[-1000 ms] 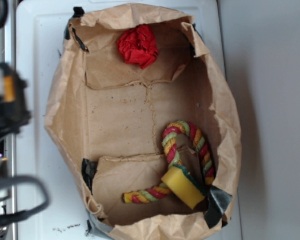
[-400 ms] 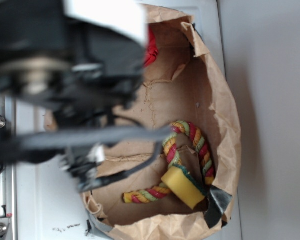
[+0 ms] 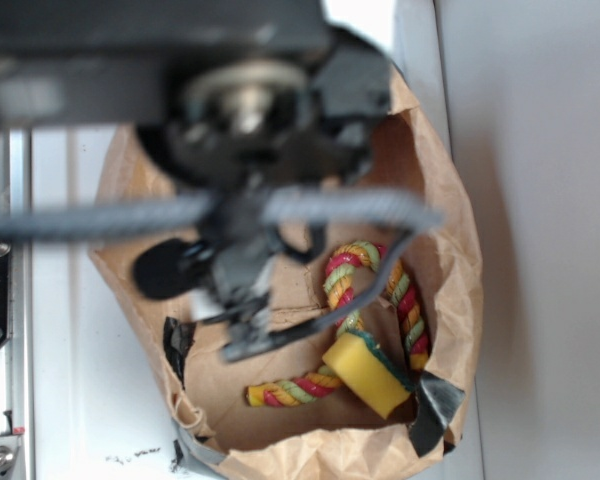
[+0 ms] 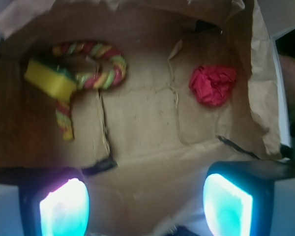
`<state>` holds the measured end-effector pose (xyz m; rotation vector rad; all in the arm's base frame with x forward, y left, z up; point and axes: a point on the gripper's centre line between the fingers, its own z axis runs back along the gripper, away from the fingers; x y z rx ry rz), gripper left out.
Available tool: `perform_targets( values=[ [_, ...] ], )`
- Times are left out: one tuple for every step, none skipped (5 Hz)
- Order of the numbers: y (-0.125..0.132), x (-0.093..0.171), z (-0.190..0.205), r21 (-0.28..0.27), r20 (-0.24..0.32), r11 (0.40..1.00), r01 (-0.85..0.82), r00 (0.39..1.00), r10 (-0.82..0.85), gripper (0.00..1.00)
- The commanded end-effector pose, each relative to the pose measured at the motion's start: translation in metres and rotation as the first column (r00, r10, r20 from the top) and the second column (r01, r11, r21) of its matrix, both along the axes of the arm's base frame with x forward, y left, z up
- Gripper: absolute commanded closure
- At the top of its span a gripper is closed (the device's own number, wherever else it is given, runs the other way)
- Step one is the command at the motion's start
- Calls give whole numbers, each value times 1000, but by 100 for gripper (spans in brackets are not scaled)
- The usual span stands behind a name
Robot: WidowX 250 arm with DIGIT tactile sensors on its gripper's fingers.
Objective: Grab the red paper.
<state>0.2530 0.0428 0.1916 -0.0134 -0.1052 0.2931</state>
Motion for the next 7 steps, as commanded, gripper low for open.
perform_targets(
  values=[
    [17,17,11,-74,42,919,-386,920,390,0],
    [28,20,6,-74,85,797,-600,792,604,0],
    [35,15,1,-40,154,661,-750,649,745,0],
    [31,5,-3,-54,212,579,-814,557,803,0],
    [34,-2,-9,-37,248,482,-875,459,853,0],
    [35,-3,-20,-32,234,444,-895,426,874,0],
    [38,4,-25,-32,237,417,-908,399,886,0]
  ],
)
